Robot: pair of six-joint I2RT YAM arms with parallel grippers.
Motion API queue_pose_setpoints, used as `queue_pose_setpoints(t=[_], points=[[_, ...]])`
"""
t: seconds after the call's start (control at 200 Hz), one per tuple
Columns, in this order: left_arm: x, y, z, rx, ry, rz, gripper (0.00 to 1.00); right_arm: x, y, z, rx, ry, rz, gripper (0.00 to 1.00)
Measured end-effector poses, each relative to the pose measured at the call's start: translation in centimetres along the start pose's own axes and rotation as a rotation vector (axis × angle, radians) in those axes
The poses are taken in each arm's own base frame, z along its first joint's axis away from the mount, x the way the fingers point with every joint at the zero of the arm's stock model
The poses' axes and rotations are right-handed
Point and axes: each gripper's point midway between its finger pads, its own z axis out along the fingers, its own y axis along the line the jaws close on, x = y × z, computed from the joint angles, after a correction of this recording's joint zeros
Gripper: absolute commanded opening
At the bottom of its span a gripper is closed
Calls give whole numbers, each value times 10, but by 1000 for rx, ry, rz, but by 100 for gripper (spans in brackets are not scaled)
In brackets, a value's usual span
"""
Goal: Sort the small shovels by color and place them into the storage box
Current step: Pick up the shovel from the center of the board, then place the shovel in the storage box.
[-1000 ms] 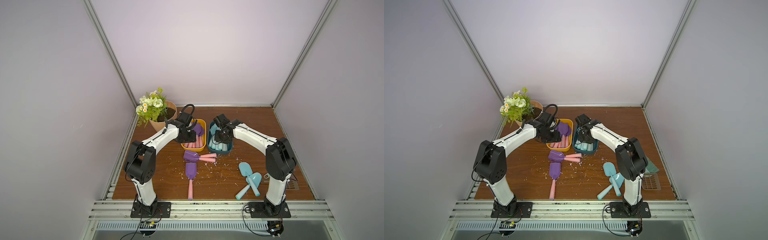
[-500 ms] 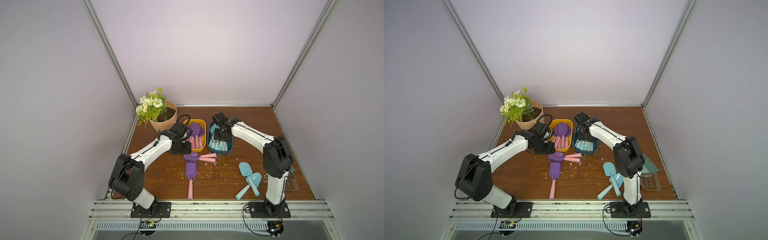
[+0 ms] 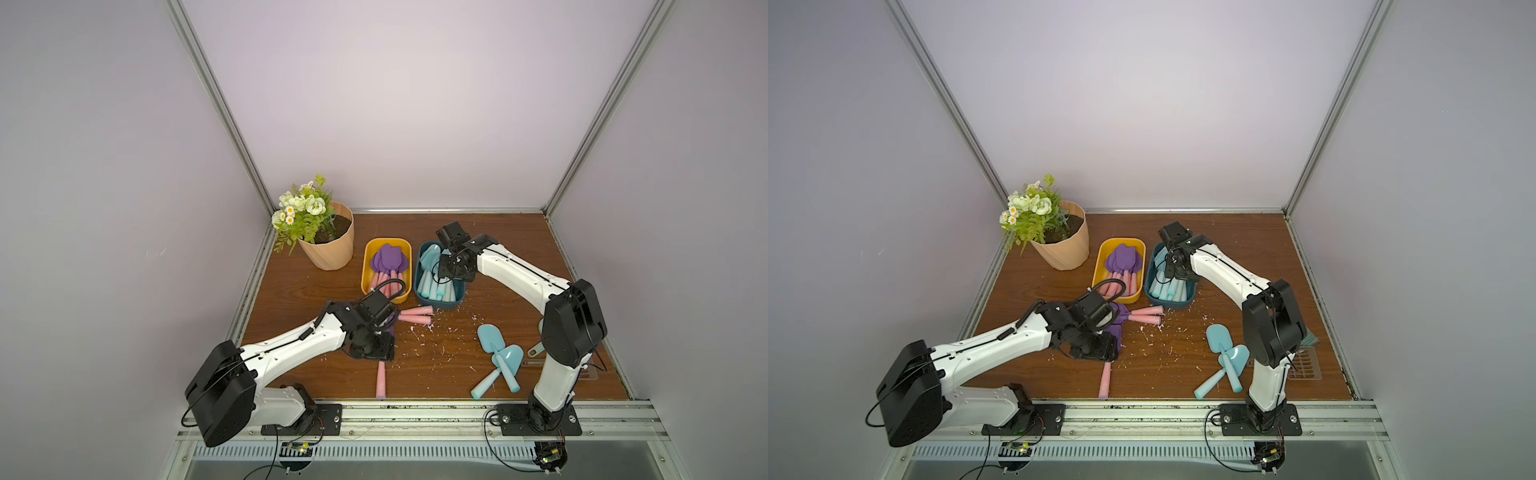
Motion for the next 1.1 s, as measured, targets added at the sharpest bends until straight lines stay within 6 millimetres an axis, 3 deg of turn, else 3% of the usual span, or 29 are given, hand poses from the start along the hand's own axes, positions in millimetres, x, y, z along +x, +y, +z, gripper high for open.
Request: queue_pose_setpoints(t=[0.125,0.375,0.435,0.505,0.58,0.711,0.811,0.911,1.016,1.096], points=[[24,3,14,-36,41,-43,61,8,-1,7,-14,27,-16,60],[42,27,36,-71,55,-167,51,11,3,10,-58,45,-35,59],[41,25,38,-64,53,-177,41,12,2,12,-60,46,-36,59],[39,20,40,-48,50,-180,18,15,-3,12,-56,51,-37,59],[36,15,42,-36,53,-171,2,18,-8,11,-50,56,-37,59],[33,8,42,-30,48,-156,1,22,-14,10,-47,60,-30,59],[25,-2,28,-34,35,-134,1,21,-16,9,-48,55,-26,59],[2,-27,0,-6,-33,-89,1,19,-16,7,-52,43,-16,59],[-37,-60,-45,76,-148,-44,1,17,-16,6,-51,36,-5,59],[-77,-68,-81,123,-252,-43,1,17,-16,6,-51,32,5,59]])
